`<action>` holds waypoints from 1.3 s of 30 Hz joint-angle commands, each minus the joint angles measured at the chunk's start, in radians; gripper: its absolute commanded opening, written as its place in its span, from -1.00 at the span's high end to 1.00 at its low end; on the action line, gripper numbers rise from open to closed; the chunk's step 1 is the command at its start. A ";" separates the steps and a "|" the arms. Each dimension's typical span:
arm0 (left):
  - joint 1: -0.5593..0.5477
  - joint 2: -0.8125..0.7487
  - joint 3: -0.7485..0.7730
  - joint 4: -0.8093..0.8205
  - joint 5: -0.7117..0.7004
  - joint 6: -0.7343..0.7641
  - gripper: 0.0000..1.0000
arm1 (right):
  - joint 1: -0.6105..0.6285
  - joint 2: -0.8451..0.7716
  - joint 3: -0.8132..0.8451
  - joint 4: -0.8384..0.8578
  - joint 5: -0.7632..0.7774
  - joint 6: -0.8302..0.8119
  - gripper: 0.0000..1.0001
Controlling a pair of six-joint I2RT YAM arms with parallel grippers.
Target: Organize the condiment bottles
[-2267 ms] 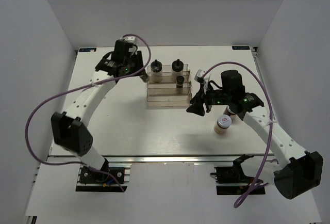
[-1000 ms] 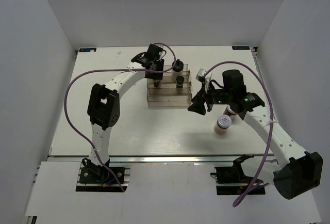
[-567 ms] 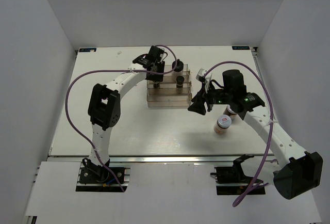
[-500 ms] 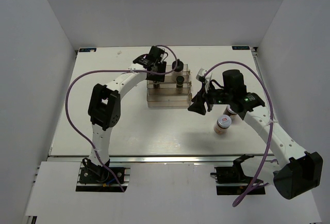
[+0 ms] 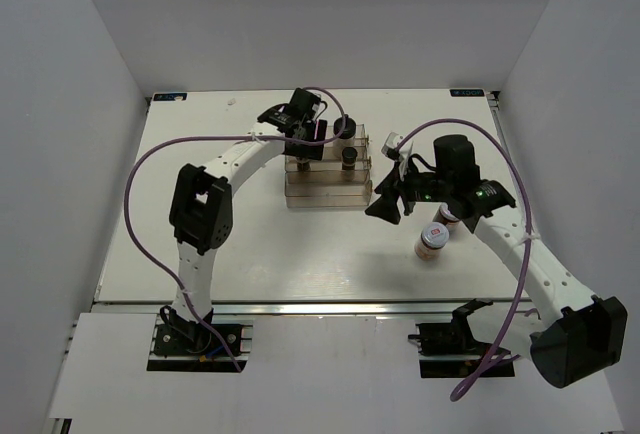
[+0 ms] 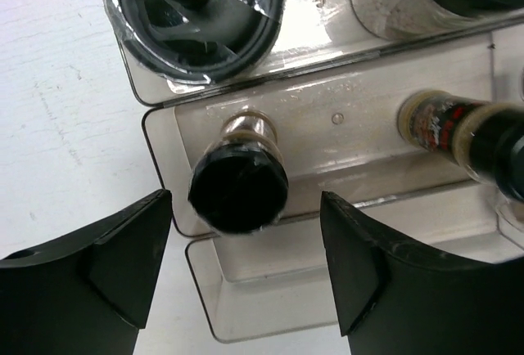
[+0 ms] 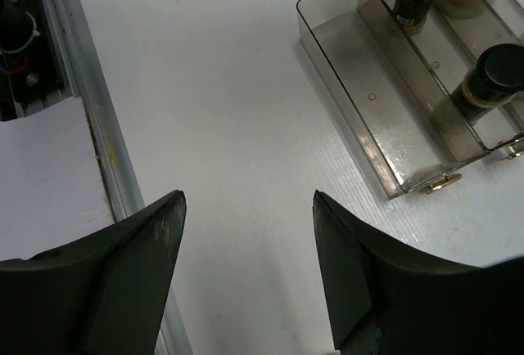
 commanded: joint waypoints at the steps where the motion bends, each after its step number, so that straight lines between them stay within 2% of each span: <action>1: -0.011 -0.166 0.030 -0.010 0.000 0.014 -0.66 | -0.005 -0.045 -0.008 0.020 0.034 -0.053 -0.39; 4: -0.011 -0.259 -0.041 0.021 0.026 0.023 -0.71 | -0.005 -0.054 -0.002 0.009 0.089 -0.069 -0.55; 5: -0.011 -0.336 -0.073 0.036 0.037 0.029 -0.72 | -0.005 -0.053 -0.002 0.003 0.110 -0.074 -0.56; 8: -0.011 -0.468 -0.248 0.119 0.072 0.032 -0.81 | -0.006 -0.048 -0.008 -0.023 0.218 -0.097 -0.62; 9: -0.011 -0.563 -0.362 0.143 0.089 0.034 -0.88 | -0.006 -0.048 -0.018 -0.031 0.245 -0.102 -0.64; 12: -0.011 -0.747 -0.541 0.264 0.124 0.032 -0.96 | -0.006 -0.058 -0.036 -0.057 0.341 -0.106 -0.74; 13: -0.011 -0.786 -0.635 0.307 0.130 0.037 -0.96 | -0.009 -0.059 -0.041 -0.069 0.364 -0.111 -0.75; 16: -0.011 -0.893 -0.760 0.357 0.117 0.061 -0.96 | -0.020 -0.041 -0.035 -0.132 0.394 -0.122 -0.78; 22: -0.011 -1.007 -0.900 0.396 0.069 0.112 -0.96 | -0.118 0.011 0.010 -0.264 0.425 -0.178 -0.78; 25: -0.010 -1.042 -0.917 0.395 0.057 0.136 -0.96 | -0.178 0.024 0.030 -0.334 0.420 -0.218 -0.78; 33: -0.010 -1.104 -0.946 0.388 0.040 0.141 -0.96 | -0.189 0.025 -0.002 -0.391 0.485 -0.280 -0.78; 39: -0.010 -1.100 -0.946 0.384 0.034 0.141 -0.96 | -0.195 0.060 -0.016 -0.433 0.476 -0.338 -0.73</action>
